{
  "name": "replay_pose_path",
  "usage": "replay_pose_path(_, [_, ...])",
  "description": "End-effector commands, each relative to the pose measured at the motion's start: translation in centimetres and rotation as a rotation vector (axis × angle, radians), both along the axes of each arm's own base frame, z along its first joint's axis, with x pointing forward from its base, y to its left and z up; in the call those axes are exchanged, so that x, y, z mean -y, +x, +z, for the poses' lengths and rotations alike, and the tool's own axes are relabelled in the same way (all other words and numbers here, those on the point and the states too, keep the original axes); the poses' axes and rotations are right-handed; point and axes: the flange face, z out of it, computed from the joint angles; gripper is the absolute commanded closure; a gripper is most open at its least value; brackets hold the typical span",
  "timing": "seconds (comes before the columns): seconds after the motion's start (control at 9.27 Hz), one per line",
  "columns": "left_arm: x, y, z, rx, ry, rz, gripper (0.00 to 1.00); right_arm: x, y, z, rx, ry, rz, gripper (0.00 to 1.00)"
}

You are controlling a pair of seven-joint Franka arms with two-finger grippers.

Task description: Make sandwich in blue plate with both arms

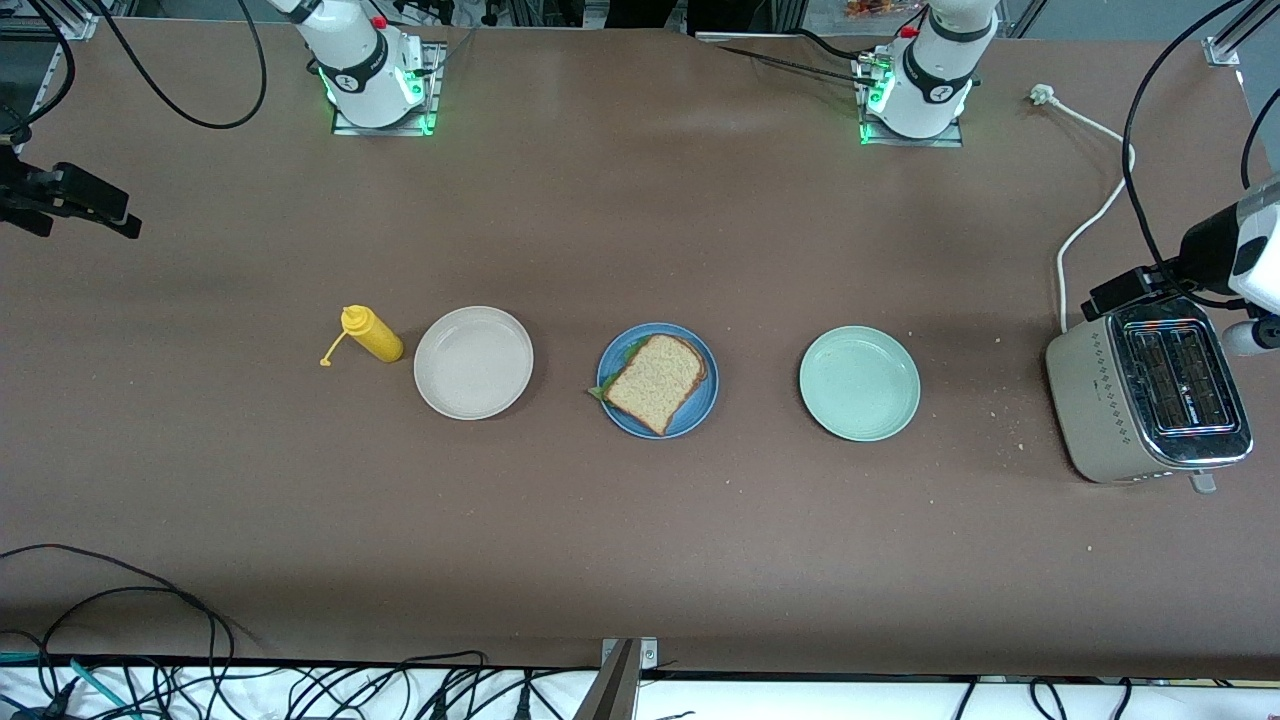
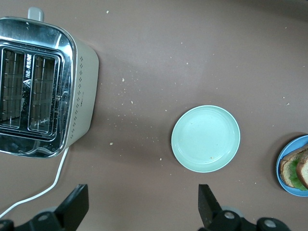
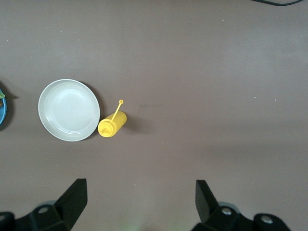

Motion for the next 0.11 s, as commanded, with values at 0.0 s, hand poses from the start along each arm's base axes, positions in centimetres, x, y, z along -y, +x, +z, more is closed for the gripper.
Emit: replay_pose_path(0.0, [-0.24, 0.18, 0.37, 0.007, -0.017, -0.017, 0.0, -0.25, 0.14, 0.65, 0.005, -0.009, -0.008, 0.0])
